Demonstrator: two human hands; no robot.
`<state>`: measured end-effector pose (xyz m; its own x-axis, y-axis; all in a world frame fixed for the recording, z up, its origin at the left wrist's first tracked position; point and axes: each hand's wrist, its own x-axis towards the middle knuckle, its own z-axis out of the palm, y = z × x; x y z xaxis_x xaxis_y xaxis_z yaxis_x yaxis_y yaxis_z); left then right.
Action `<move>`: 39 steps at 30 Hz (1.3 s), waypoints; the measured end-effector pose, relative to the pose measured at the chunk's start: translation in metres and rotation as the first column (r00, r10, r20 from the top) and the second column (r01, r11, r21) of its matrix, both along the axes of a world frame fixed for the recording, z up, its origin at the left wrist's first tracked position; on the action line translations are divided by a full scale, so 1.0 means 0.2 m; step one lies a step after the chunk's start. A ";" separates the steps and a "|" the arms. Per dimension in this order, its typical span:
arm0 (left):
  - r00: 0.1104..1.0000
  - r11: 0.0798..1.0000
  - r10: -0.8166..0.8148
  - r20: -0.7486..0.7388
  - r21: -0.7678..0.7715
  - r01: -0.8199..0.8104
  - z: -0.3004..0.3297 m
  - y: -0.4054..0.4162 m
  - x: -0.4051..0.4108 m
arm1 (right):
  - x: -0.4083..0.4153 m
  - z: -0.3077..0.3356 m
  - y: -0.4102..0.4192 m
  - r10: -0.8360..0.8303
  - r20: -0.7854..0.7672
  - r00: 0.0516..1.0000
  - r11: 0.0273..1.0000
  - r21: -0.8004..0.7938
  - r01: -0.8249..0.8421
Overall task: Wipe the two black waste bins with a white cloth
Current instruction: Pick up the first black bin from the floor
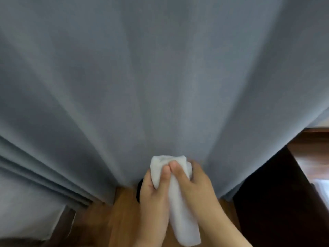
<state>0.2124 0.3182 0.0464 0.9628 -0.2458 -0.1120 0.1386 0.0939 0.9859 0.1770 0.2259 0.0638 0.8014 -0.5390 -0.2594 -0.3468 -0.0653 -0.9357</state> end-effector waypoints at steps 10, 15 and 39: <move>0.987 0.941 0.156 -0.030 0.308 -0.139 -0.91 0.26 0.26 | 0.24 -0.88 0.40 -0.055 0.135 0.989 0.994 0.099 0.042; 0.966 0.983 0.018 -0.257 0.181 0.030 -1.52 0.27 0.30 | 0.29 -1.62 0.34 -0.060 -0.059 0.996 0.985 0.158 0.068; 0.737 0.075 -0.645 -0.201 0.943 0.323 -3.15 0.07 0.59 | 0.22 -2.72 -0.03 -0.321 0.064 0.945 0.947 0.053 0.318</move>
